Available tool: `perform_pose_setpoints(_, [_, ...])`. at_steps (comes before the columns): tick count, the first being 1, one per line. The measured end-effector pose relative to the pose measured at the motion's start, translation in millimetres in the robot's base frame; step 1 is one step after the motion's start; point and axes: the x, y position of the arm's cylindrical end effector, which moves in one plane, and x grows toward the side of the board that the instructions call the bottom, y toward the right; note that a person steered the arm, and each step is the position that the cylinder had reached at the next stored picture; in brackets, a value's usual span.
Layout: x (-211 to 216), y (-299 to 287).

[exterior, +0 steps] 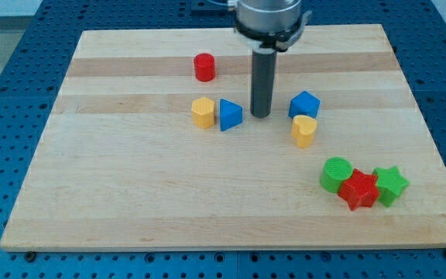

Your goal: Push the blue cube and yellow heart to the top of the green circle

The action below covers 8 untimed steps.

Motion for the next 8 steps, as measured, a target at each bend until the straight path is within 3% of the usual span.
perform_pose_setpoints(3, [-6.2, 18.2])
perform_pose_setpoints(5, [70.2, 47.6])
perform_pose_setpoints(6, [77.6, 47.9])
perform_pose_setpoints(7, [52.5, 32.6])
perform_pose_setpoints(8, [-5.1, 8.8])
